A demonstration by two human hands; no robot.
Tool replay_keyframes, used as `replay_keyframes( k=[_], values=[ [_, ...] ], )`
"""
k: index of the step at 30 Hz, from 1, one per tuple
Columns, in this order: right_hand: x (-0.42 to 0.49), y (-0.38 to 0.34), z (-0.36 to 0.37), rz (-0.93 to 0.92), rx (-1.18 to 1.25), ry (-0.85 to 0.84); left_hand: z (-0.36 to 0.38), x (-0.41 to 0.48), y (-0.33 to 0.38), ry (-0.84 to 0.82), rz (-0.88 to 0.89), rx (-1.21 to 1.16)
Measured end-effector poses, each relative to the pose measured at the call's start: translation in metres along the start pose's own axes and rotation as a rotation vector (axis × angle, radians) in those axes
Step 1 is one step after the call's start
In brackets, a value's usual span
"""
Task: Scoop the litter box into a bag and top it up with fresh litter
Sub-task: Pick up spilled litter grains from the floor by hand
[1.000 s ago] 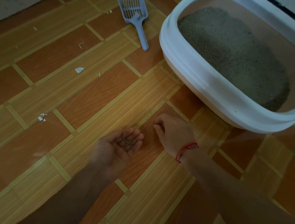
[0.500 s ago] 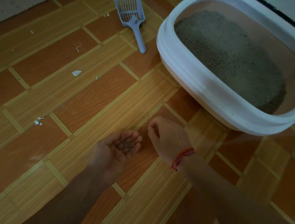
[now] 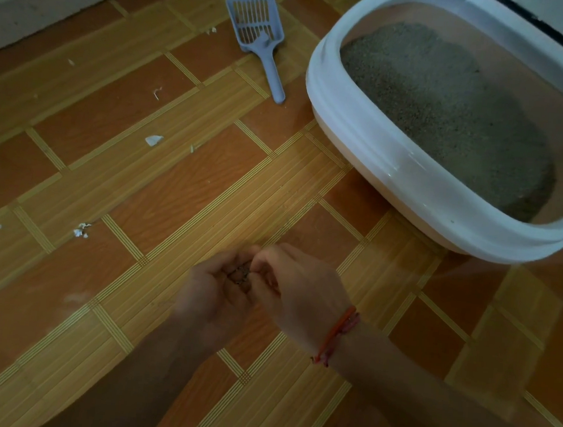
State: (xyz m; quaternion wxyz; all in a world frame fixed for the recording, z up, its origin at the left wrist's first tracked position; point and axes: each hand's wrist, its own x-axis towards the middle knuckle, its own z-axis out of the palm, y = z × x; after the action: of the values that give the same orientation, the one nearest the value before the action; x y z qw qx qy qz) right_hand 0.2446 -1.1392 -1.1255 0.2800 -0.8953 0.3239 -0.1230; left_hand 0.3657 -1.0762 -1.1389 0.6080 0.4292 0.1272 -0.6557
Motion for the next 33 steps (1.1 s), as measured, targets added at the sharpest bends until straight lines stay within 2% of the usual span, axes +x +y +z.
replay_keyframes(
  k=[4,7,11,15,33],
  values=[
    [0.011,0.004,-0.005,0.041,0.034,-0.020,-0.001,0.000,0.006,-0.001,-0.008,-0.090],
    [0.030,0.022,-0.009,0.115,-0.011,0.054,-0.002,0.002,0.010,0.049,-0.032,-0.158],
    [0.061,0.056,-0.015,0.269,-0.081,0.036,-0.004,0.002,0.012,0.072,-0.030,-0.153],
    [0.082,0.071,-0.016,0.316,-0.155,0.024,-0.004,0.003,0.014,0.092,-0.033,-0.158],
    [0.104,0.071,-0.004,0.315,-0.257,-0.035,-0.010,0.004,0.018,0.095,-0.039,-0.183]
  ],
)
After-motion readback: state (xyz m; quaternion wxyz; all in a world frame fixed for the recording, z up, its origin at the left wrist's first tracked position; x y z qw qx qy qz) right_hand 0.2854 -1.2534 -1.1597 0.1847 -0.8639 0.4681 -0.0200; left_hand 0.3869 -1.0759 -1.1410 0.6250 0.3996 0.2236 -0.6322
